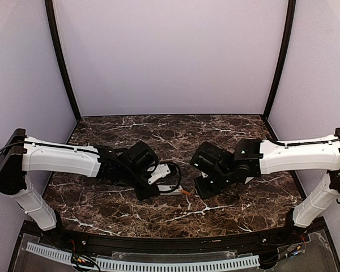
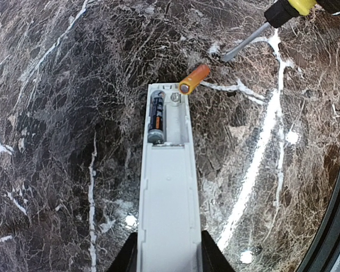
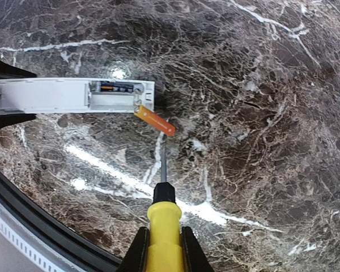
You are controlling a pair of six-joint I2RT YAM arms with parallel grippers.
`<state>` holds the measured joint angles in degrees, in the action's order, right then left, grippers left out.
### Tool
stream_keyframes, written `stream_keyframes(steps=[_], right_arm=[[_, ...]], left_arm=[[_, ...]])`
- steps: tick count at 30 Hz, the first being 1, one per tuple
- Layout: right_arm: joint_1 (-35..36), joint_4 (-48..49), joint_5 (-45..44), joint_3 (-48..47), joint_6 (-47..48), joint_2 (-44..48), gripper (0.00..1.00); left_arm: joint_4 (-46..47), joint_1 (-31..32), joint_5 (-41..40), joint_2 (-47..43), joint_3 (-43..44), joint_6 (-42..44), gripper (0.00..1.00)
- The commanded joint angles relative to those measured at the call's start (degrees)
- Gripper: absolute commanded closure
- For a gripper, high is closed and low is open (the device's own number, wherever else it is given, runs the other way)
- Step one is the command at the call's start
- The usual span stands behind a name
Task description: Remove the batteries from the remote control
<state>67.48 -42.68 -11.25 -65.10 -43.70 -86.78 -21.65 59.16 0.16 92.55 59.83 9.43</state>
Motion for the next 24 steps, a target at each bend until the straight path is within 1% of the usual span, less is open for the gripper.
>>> stream_keyframes(steps=[1,15,24], right_arm=[[-0.07,-2.43,-2.82,0.59,-0.58,-0.56,1.00],[-0.16,-2.35,-2.88,0.32,-0.59,-0.18,1.00],[-0.16,-2.34,-3.65,1.40,-1.13,3.37,1.00]], left_arm=[[-2.26,0.33,1.07,-1.37,0.67,0.48,1.00],[-2.27,0.29,0.94,-1.80,0.61,0.52,1.00],[-1.04,0.39,0.75,-3.80,0.07,0.04,1.00]])
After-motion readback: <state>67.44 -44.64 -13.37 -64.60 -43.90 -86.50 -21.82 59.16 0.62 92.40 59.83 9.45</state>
